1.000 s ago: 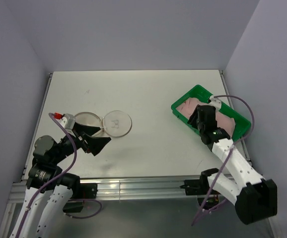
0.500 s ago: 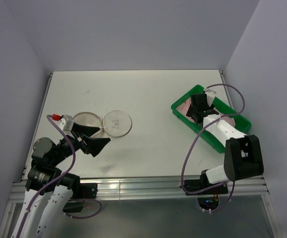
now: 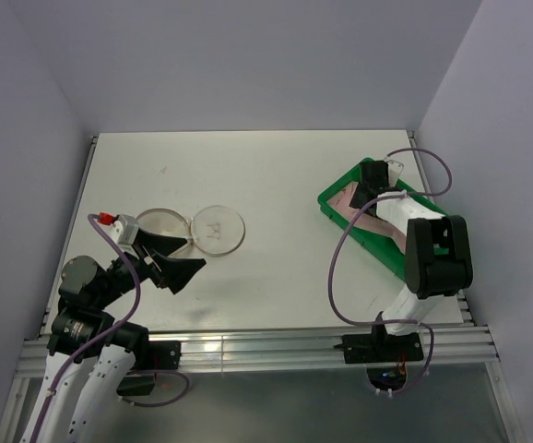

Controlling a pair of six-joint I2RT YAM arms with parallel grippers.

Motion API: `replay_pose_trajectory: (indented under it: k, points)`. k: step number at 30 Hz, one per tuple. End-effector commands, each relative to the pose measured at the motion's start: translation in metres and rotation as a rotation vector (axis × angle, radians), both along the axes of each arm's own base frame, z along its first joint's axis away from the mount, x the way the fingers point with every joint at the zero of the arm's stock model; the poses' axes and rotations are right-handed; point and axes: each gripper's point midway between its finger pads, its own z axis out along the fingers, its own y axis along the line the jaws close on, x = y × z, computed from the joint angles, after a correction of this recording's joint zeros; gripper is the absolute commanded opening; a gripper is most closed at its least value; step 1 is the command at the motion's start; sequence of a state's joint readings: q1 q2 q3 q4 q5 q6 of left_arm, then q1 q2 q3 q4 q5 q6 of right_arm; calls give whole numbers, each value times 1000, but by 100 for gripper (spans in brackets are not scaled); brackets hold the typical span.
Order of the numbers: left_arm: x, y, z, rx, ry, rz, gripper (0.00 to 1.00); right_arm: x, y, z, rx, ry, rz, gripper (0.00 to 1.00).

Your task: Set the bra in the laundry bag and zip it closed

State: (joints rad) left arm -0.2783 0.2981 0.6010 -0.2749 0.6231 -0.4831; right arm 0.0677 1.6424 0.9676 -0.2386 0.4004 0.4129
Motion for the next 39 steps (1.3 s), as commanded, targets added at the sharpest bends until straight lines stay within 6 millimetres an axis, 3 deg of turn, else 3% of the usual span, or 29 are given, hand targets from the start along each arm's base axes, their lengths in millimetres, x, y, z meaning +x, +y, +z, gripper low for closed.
replay_pose_trajectory:
  k: [1,5,10,14,18,21,22,24,25,26,27,29,30,32,33,36,39]
  points:
    - [-3,-3,12,-5,-61,-31,99,23,1,8,45,-32,30,74]
    - [-3,-4,11,-3,-54,-41,99,28,3,1,52,5,46,75]
    - [-2,-4,11,-1,-51,-41,99,32,-6,-8,41,37,13,67]
    - [-1,-4,10,0,-48,-38,99,32,-11,-17,17,65,7,50]
    - [0,-4,10,1,-44,-37,99,33,-7,-13,26,61,23,16]
    - [1,-3,9,3,-46,-31,99,35,0,13,60,-35,31,9]
    - [0,-3,10,2,-46,-29,99,36,0,32,58,-86,29,9]
    - [1,-2,10,0,-46,-17,99,33,3,51,46,-147,37,3]
    - [2,-1,11,0,-50,-11,99,31,5,79,56,-228,36,1]
    - [3,1,12,-2,-59,6,99,27,7,89,61,-274,45,0]
    - [4,2,14,-3,-61,18,99,21,14,124,69,-377,66,0]
    - [6,4,17,-13,-64,35,99,10,23,149,79,-454,92,0]
    - [6,3,17,-16,-62,32,99,1,27,176,87,-526,108,0]
    - [8,1,19,-25,-45,17,99,-12,43,196,116,-568,169,0]
    - [4,-3,23,-36,-38,-11,99,-23,54,218,137,-629,214,0]
    - [-1,-8,38,-59,-62,-59,99,-50,86,254,256,-720,356,0]
    - [-3,-10,52,-78,-115,-81,99,-83,137,285,438,-782,579,0]
